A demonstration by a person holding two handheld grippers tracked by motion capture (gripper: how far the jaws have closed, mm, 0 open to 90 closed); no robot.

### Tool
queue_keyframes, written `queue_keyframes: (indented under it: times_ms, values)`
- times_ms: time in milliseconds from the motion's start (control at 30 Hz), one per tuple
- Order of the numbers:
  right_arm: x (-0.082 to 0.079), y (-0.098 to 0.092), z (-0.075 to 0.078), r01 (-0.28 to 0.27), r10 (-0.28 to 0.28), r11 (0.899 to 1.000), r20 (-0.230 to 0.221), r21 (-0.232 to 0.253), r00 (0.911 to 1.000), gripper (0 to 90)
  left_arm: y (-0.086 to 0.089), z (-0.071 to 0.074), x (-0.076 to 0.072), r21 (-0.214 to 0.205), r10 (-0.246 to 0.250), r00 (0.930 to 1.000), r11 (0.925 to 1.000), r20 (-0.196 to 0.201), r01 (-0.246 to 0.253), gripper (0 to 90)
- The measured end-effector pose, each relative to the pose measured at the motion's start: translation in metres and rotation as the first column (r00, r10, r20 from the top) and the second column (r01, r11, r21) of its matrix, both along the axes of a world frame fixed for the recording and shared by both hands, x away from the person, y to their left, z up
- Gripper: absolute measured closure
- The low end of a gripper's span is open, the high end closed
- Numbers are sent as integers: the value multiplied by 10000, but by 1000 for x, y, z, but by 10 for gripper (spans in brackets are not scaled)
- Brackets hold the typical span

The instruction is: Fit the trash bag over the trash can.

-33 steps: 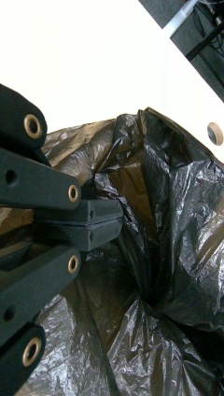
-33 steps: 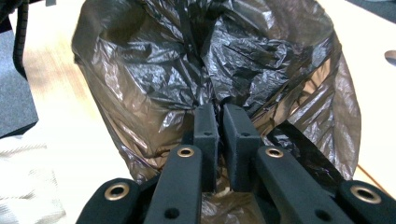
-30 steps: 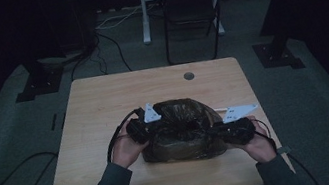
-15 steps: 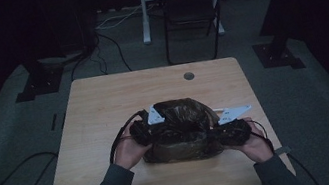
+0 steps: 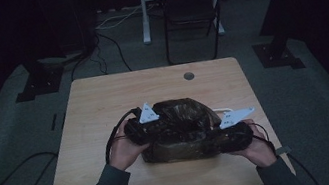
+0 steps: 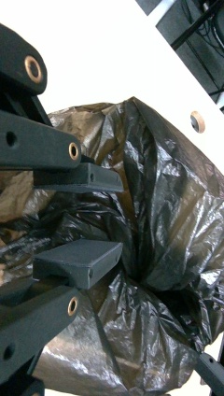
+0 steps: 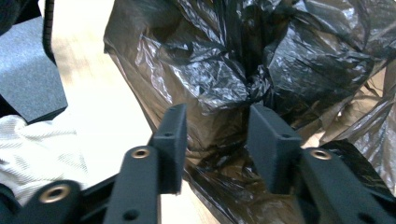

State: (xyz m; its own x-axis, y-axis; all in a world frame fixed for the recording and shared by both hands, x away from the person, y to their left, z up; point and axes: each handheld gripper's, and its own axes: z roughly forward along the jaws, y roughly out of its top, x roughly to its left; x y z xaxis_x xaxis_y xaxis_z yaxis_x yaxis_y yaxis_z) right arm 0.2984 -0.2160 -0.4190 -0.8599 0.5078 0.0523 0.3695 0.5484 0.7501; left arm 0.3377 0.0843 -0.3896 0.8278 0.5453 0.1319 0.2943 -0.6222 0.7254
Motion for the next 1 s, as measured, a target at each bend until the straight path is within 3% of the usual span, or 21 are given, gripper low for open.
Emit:
queue_keyframes:
  times_ms: [300, 467, 767, 1000]
  values:
    - [1, 7, -9, -56, 41, 9967, -193, -805, 9998, 900, -7, 0, 3, 24, -91, 9999, 10000, -64, 91, 637]
    - [2, 6, -13, -114, 86, 9934, -254, -1139, 9996, 900, -7, 5, 5, -94, -141, 9999, 9999, -31, 141, 634]
    - [1, 4, -12, -86, 70, 9955, -169, -947, 9998, 900, -11, 14, 10, -339, -577, 9983, 9978, 47, 578, 601]
    - [1, 2, -14, -65, 51, 9961, -155, -884, 9999, 887, -13, 14, 15, -477, -715, 9974, 9963, -126, 708, 587]
